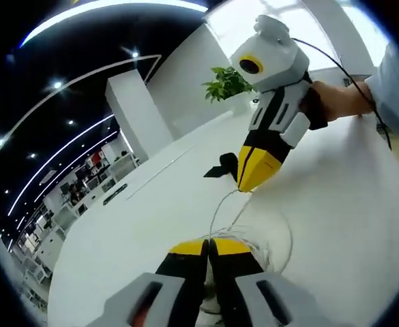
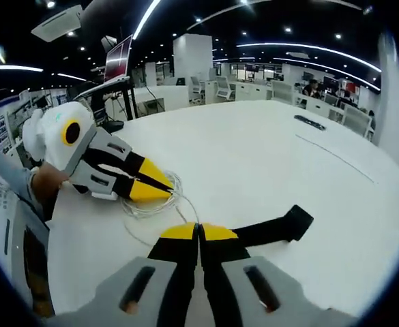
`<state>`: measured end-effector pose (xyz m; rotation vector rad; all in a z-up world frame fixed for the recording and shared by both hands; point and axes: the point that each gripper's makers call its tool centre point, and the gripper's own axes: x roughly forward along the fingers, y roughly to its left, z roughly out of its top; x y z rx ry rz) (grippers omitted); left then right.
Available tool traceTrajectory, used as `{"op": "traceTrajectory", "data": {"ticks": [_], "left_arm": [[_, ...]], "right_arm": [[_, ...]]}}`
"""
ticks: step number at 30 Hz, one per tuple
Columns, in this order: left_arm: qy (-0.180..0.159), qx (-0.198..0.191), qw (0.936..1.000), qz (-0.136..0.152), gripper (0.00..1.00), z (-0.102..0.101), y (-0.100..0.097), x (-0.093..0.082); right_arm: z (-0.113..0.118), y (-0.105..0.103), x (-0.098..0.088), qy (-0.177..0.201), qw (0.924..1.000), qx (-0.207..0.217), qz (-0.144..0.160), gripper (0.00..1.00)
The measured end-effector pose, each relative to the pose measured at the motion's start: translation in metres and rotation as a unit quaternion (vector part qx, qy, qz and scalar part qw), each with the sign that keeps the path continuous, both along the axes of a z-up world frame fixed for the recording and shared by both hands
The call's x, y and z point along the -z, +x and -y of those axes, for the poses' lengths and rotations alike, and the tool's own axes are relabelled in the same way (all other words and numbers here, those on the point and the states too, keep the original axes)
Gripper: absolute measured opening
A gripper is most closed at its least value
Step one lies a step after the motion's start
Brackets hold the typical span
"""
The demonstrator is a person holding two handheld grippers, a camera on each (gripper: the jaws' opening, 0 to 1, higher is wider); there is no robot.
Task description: Peel open the Velcro strap on the desktop, arrange the wired earphones neatly onto it, and close the Velcro strap to secure them.
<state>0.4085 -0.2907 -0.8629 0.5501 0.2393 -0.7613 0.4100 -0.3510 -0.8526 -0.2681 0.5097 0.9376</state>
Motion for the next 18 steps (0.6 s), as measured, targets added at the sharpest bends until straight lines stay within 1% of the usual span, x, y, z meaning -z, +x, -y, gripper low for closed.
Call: {"op": "traceTrajectory", "data": {"ticks": [2,3,4,5,7,9,12,15,17,18], "left_arm": [[-0.003,0.011,0.9999,0.0,0.07,0.013,0.002,-0.001],[-0.005,0.021,0.9998,0.001,0.07,0.024,0.002,-0.003],[-0.007,0.026,0.9996,0.004,0.07,0.03,0.003,-0.005],[-0.01,0.03,0.9994,0.01,0.07,0.035,0.004,-0.009],[-0.021,0.03,0.999,0.025,0.08,0.039,0.007,-0.018],[-0.026,0.031,0.9985,0.036,0.09,0.036,0.009,-0.023],[-0.023,0.024,0.9981,0.052,0.11,0.027,0.013,-0.027],[-0.02,0.01,0.9979,0.062,0.12,0.016,0.017,-0.026],[-0.011,0.005,0.9976,0.068,0.13,0.012,0.018,-0.026],[-0.008,0.005,0.9972,0.074,0.13,0.01,0.018,-0.027]], "right_arm": [[0.012,0.002,-0.003,0.002,0.9999,0.012,0.005,0.03],[0.021,0.004,-0.005,0.005,0.9998,0.018,0.009,0.03],[0.027,0.005,-0.008,0.009,0.9996,0.024,0.012,0.03],[0.032,0.007,-0.012,0.016,0.9993,0.029,0.015,0.03],[0.034,0.01,-0.019,0.029,0.999,0.03,0.014,0.03],[0.027,0.009,-0.026,0.048,0.9986,0.021,0.008,0.03],[0.011,0.006,-0.03,0.067,0.9977,0.005,-0.01,0.03],[-0.004,0.007,-0.027,0.064,0.9978,0.001,-0.02,0.03],[-0.009,0.005,-0.021,0.055,0.9978,-0.002,-0.037,0.03],[-0.011,0.006,-0.02,0.053,0.9979,-0.001,-0.039,0.03]]}}
